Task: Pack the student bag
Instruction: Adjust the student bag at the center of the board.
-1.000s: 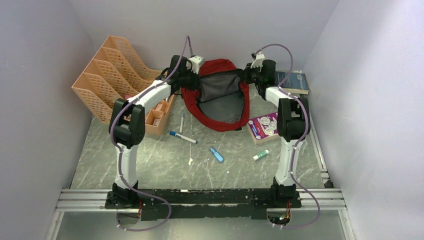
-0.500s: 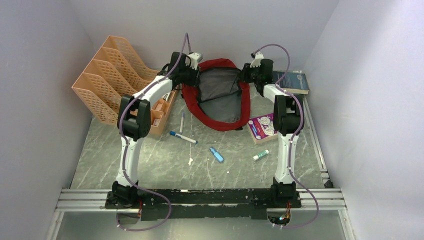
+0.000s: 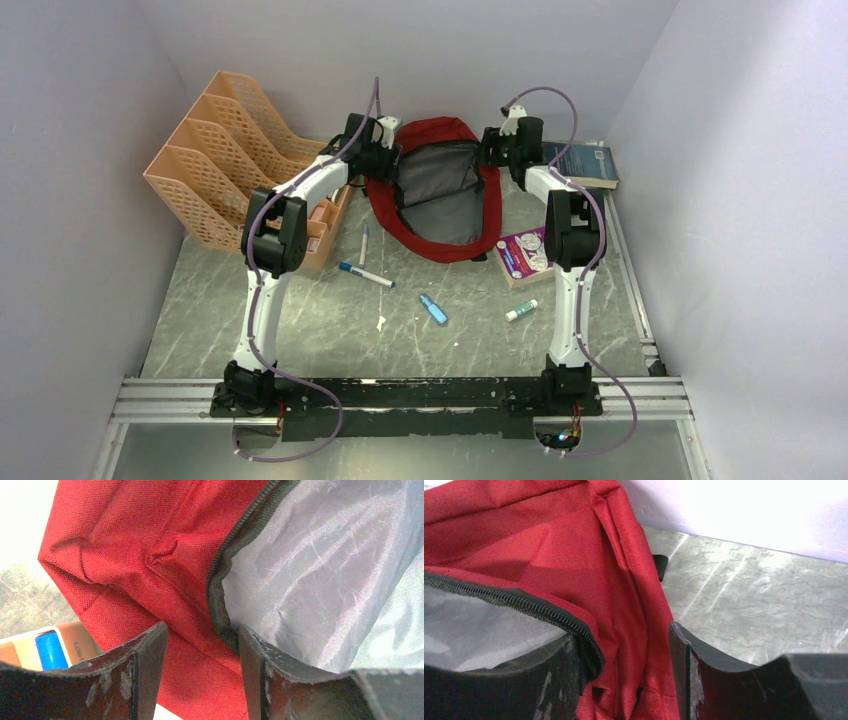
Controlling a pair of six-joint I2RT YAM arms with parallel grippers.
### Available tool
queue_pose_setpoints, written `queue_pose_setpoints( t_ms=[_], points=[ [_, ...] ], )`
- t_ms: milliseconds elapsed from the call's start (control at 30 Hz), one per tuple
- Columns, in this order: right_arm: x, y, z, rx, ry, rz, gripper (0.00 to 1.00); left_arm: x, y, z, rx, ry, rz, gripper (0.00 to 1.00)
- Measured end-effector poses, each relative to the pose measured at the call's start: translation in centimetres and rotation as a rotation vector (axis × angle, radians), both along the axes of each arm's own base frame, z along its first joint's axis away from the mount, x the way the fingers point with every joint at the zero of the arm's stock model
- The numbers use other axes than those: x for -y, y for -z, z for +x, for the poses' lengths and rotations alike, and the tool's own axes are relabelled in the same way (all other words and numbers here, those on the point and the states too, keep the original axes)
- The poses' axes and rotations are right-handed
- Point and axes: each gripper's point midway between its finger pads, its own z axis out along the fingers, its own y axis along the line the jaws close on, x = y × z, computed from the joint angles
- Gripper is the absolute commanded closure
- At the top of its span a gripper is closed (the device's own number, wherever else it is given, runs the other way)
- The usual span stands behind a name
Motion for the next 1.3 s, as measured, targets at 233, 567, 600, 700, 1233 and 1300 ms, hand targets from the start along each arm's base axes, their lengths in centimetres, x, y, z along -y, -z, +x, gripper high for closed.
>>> queue_pose_setpoints(
  t_ms=[233, 567, 600, 700, 1233, 1300],
  points=[
    [-2.7, -1.3, -1.4, 0.007, -0.092, 0.035, 0.4, -0.2, 1.1, -0.6, -0.026, -0.001, 0.007, 0.39],
    [-4.3, -10.8, -4.1, 0.139, -0.097, 0.124, 0.44, -0.3, 0.0, -0.9, -0.017, -0.005, 0.0, 0.3],
    [-3.9, -11.3, -4.2, 0.143, -0.073, 0.122, 0.49, -0.3, -0.3, -0.9, -0.013, -0.007, -0.003, 0.3],
    [-2.6, -11.9, -4.7, 0.136, 0.01, 0.117, 0.55, -0.4, -1.3, -1.1, -0.002, -0.01, -0.008, 0.29],
    [-6.4, -7.1, -9.3, -0.028, 0.088, 0.122, 0.94, -0.5, -11.1, -3.7, 0.128, -0.065, -0.15, 0.78],
    [-7.1, -7.0, -9.5, -0.031, 0.078, 0.128, 0.98, 0.7, -11.4, -4.0, 0.132, -0.037, -0.182, 0.87]
  ],
)
